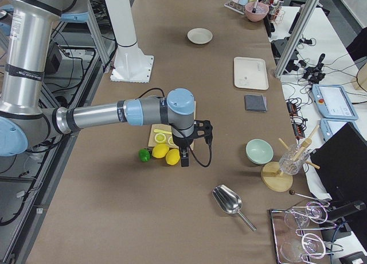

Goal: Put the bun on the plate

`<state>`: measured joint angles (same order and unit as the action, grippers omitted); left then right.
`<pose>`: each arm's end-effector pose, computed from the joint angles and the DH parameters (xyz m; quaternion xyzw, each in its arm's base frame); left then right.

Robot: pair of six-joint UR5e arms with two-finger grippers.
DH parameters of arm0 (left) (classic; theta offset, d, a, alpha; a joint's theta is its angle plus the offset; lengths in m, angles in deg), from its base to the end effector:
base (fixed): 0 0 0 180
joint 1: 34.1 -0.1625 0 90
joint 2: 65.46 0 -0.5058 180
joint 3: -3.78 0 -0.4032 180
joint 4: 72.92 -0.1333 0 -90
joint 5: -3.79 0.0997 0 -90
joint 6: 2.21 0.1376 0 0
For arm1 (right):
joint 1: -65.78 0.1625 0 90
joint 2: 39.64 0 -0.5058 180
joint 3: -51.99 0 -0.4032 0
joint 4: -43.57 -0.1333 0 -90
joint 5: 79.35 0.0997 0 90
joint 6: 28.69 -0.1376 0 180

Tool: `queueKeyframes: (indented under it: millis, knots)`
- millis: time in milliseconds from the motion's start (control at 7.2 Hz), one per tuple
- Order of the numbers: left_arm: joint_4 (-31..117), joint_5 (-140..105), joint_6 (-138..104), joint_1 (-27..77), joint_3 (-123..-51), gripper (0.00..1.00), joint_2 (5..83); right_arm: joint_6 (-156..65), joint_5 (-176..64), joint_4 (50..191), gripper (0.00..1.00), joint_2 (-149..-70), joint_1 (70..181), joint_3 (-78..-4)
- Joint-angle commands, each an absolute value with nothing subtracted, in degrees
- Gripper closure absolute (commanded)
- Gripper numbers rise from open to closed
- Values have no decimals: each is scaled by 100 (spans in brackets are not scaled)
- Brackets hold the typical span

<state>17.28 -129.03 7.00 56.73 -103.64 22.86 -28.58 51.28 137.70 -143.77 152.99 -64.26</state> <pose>-0.0470 -0.4962 0.6284 0.1602 0.3488 0.1178 0.9158 0.0250 -0.3857 0.6579 0.0572 -0.3478 -0.0479 0.9346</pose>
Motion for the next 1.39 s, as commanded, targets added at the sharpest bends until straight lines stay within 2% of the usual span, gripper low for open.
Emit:
queueKeyframes:
  millis: [0,278,694,972,1250]
  knots:
    - [2156,-12937,684,5651,-9959,2,2549,-2869,5143,13413,0,-14056,15428,-6499]
    - [2461,-13913,711,5642,-9853,2,2490,-2808,5527,13375,0,-14071,15455,-6132]
    - [2481,-14361,484,5302,-9650,2,2507,-3042,5945,12385,0,-14203,15490,-5884]
    - [2664,-13934,-838,4706,-9703,2,2560,-4025,5646,12329,0,-14177,15141,-5910]
    - [3820,-13009,-2621,3713,-9668,2,2551,-4702,5320,12259,0,-14142,14553,-5989]
